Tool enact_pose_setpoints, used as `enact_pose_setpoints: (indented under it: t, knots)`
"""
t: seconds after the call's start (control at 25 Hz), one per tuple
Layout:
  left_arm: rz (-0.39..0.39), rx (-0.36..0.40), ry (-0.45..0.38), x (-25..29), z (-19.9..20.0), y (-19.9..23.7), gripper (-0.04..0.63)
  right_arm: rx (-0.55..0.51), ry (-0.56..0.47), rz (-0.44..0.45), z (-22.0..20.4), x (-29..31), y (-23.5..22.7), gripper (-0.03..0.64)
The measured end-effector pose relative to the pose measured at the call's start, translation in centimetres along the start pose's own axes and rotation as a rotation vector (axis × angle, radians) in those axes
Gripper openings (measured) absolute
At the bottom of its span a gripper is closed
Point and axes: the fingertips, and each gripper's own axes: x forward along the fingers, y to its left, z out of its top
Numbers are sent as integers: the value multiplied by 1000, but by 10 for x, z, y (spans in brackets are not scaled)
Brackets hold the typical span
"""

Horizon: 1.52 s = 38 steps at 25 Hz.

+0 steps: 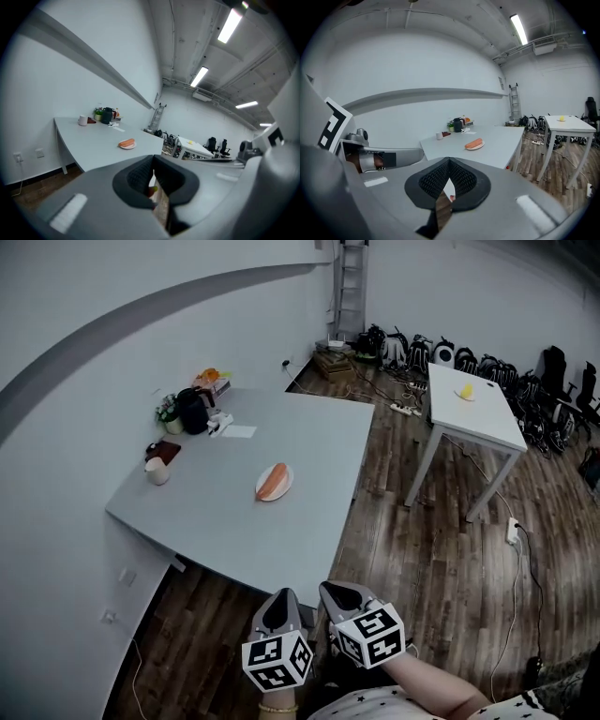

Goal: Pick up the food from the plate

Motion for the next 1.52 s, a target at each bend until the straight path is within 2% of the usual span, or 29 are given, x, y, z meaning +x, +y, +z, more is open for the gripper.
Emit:
enact_pose_setpoints:
  t: [0.24, 0.4, 0.56, 0.64, 0.76, 0.88, 0.96, 1.12, 1.32, 1.44, 1.52]
  knots:
    - [0, 15, 33, 78, 12, 29, 8, 25, -12, -1, 26, 78, -44, -2]
    - [-21, 6, 45, 146, 37, 51, 8, 19, 47, 20, 51, 143, -75, -1]
    - [4, -33, 69, 218, 65, 87, 8, 16, 80, 21, 77, 211, -107, -2]
    - [20, -23, 83, 259, 68, 100, 9, 17, 90, 26, 80, 244, -130, -1]
    - [22, 48, 114, 294, 62, 104, 8, 13, 97, 39, 79, 261, -149, 0]
    - [-30, 124, 155, 307, 58, 104, 15, 14, 102, 48, 79, 255, -144, -1]
    - [-71, 164, 201, 339, 56, 114, 79, 29, 116, 52, 79, 271, -151, -1]
    - [-129, 344, 383, 427, 36, 147, 180, 76, 150, 44, 76, 324, -182, -2]
    - [-114, 497, 546, 470, 7, 168, 226, 120, 172, 42, 68, 336, -195, 0]
    - [-128, 544, 624, 483, -9, 176, 239, 145, 181, 35, 62, 340, -200, 0]
    - [-154, 525, 658, 488, -17, 175, 224, 157, 189, 28, 58, 341, -203, -1]
